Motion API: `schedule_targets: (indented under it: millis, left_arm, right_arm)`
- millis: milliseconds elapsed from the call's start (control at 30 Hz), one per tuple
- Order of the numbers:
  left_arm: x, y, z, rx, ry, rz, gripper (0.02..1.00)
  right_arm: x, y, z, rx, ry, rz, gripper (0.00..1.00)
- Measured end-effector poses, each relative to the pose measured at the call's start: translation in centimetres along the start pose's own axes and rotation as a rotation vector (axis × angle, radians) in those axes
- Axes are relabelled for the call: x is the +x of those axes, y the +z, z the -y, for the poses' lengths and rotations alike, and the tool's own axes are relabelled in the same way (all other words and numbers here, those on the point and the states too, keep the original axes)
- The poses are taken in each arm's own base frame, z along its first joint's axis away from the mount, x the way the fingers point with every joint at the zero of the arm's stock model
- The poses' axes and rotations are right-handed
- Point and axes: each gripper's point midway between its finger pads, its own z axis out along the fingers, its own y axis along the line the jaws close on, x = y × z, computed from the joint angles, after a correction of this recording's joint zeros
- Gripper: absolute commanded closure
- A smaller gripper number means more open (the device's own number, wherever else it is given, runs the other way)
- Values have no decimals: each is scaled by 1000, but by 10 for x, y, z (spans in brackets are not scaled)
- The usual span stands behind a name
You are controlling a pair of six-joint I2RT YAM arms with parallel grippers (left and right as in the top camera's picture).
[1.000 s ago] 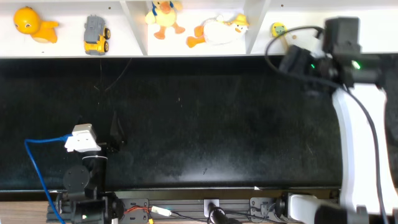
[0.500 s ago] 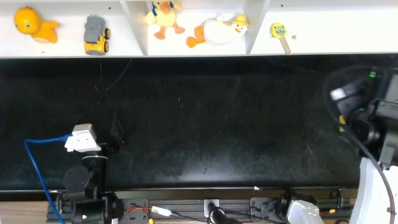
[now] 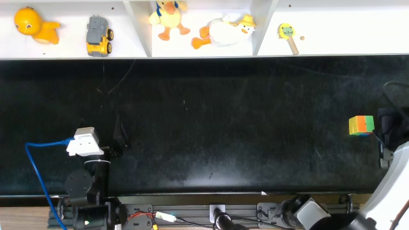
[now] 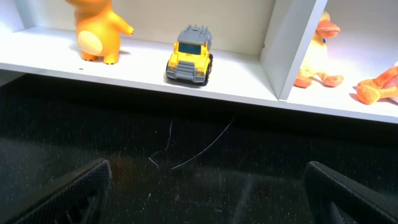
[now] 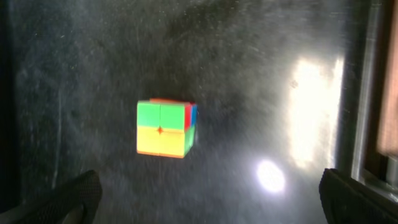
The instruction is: Store Toys
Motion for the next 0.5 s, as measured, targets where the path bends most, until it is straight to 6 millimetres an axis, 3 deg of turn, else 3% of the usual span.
schedule_targets:
  millis: [233, 500]
  left_arm:
    - [0, 0, 0, 0, 0, 0, 20]
    - [0, 0, 0, 0, 0, 0, 20]
  right_arm:
    - [-8, 48, -23, -23, -44, -42, 5]
    - [7, 93, -34, -10, -97, -139, 5]
